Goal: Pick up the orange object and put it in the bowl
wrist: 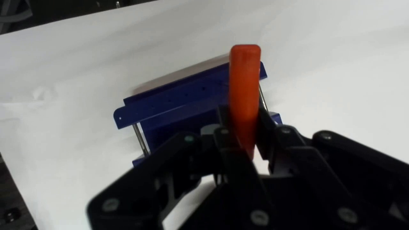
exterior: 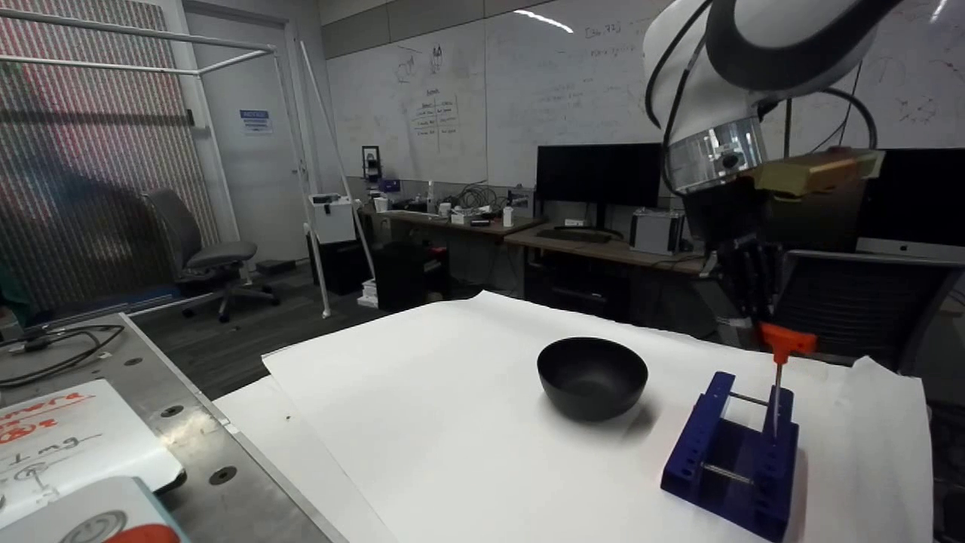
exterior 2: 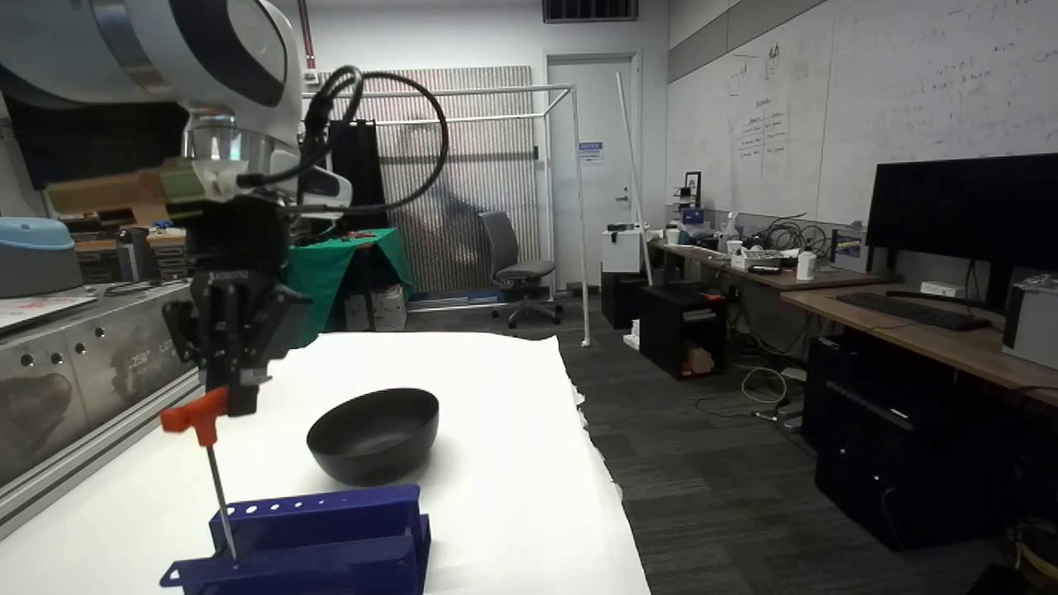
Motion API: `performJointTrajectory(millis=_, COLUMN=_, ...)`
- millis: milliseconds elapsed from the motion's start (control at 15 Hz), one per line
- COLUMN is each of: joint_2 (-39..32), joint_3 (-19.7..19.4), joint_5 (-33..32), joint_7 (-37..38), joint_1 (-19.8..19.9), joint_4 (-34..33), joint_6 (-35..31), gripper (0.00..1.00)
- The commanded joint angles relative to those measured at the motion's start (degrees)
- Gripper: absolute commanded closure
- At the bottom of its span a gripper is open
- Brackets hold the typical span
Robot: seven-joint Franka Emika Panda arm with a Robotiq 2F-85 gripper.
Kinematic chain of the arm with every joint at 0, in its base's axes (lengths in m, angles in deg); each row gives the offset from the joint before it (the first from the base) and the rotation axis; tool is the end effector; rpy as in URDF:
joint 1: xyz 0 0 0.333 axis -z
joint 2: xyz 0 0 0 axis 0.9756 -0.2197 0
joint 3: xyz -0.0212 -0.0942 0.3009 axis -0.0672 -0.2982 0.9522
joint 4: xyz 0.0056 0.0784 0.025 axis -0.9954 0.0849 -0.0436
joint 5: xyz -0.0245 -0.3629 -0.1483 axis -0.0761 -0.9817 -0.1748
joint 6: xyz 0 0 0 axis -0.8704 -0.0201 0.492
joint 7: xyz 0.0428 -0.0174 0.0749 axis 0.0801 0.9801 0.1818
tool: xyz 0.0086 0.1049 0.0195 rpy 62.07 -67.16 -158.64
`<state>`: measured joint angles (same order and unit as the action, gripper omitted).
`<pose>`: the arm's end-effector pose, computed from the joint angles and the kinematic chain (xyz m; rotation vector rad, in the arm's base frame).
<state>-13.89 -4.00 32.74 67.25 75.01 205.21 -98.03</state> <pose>0.4791 0.0552 0.4099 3.0100 -0.2751 -0.5313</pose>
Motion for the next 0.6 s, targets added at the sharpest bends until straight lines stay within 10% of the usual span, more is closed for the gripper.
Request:
performJointTrajectory(millis=0, joint_2=2.3, joint_3=0.2, joint_5=1.0, joint_7=-0.4, joint_1=-0.6, joint_4=-6.0, joint_6=-2.0, gripper=0.92)
performJointTrajectory(millis=533, joint_2=-1.3, joint_3=-3.3, joint_5=10.4, joint_7=-1.3, joint_1=1.6, joint_4=-4.3, joint_6=-30.9, gripper=0.94)
